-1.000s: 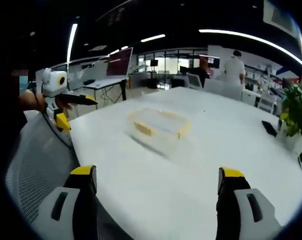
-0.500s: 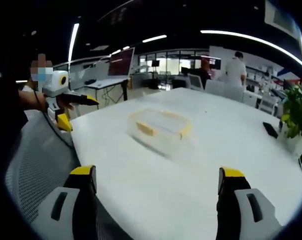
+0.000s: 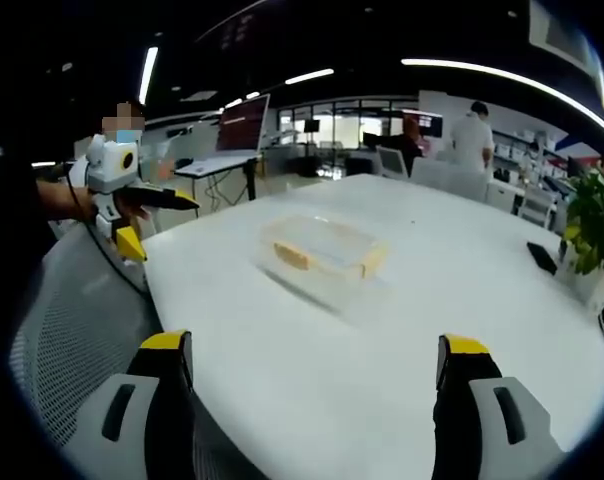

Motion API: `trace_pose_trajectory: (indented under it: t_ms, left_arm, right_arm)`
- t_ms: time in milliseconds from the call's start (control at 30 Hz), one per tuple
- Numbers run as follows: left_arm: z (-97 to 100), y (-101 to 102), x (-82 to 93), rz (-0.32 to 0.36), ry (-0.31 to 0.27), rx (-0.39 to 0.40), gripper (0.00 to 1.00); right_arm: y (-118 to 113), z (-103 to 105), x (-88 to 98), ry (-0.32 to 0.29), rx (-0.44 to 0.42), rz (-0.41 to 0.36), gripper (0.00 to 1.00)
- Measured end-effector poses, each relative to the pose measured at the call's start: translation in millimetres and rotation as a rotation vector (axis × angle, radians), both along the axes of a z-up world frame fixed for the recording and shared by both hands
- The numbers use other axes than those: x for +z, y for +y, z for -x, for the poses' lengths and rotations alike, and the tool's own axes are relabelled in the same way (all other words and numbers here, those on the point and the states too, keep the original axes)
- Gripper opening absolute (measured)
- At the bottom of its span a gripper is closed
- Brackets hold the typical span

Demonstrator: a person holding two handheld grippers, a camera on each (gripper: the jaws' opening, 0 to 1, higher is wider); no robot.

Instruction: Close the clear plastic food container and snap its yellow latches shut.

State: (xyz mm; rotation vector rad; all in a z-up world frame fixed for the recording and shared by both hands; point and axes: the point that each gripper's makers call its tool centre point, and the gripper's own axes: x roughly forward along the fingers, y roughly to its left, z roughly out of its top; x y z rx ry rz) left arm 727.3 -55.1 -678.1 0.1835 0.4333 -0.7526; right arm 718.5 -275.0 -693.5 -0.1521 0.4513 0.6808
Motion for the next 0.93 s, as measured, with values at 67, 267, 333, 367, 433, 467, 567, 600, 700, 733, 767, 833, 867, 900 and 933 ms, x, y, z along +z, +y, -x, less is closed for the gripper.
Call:
trace_pose_trajectory:
  t_ms: [67,267,333,367,433,467,567,600,700,733,767,833,867,900,933]
  left_arm:
    - [0.3,-0.4,-0.2,-0.002,-0.002,-0.003,0.99]
    - [0.4,-0.2,0.0,0.000,-0.003,-0.003,0.99]
    - [0.5,-0.4,0.2,-0.001,-0.005,-0.003,0.99]
    - [0.6,-0.5,0.3,0.000,-0.004,-0.004,0.99]
    - [0.8,-0.6,0.4,0.000,-0.004,-0.004,0.99]
    - [0.8,-0.7,0.5,0.000,-0.005,-0.004,0.99]
    - [0.2,-0.9,0.5,-0.004,-0.008,-0.005,0.99]
    - [0.1,-1.0,0.3,-0.005,-0.008,-0.005,0.99]
    - [-0.2,-1.0,0.3,-0.007,-0.010,-0.005,0.99]
    - [-0.2,-1.0,0.4,-0.007,-0.010,-0.005,0.99]
    - [-0.3,-0.8,0.4,-0.007,-0.011,-0.004,0.99]
    - [-0.3,-0.4,0.5,-0.009,-0.012,-0.002,0.99]
    - [-0.2,-0.3,0.3,-0.009,-0.011,-0.002,0.99]
    - [-0.2,-0.1,0.1,-0.010,-0.011,-0.001,0.99]
    - [-0.6,0.3,0.1,-0.013,-0.014,-0.001,0.99]
  right_arm:
    - [-0.3,0.1,-0.5,0.001,0.000,0.003,0.99]
    - [-1.2,-0.5,0.8,-0.005,-0.008,0.004,0.99]
    - [-1.2,-0.4,0.6,-0.004,-0.008,0.006,0.99]
    - [-1.0,-0.3,0.6,-0.004,-0.007,0.006,0.99]
    - [-1.1,-0.3,0.5,-0.004,-0.007,0.006,0.99]
    - [-1.2,-0.3,0.3,-0.003,-0.008,0.006,0.99]
    - [-2.2,-1.2,0.4,-0.003,-0.012,0.004,0.99]
    - [-2.7,-1.8,0.9,-0.006,-0.015,0.001,0.99]
    - [-4.9,-3.1,1.5,-0.003,-0.028,-0.011,0.99]
    - [-5.1,-3.2,1.6,-0.004,-0.029,-0.011,0.99]
    - [-4.6,-2.8,2.1,-0.004,-0.028,-0.010,0.99]
    - [-3.8,-2.1,1.5,-0.002,-0.024,-0.006,0.99]
    - [-3.7,-2.0,1.2,-0.002,-0.023,-0.004,0.99]
    - [-3.7,-2.0,0.8,-0.003,-0.022,-0.003,0.99]
    - [-3.6,-2.1,0.8,-0.003,-0.021,-0.004,0.99]
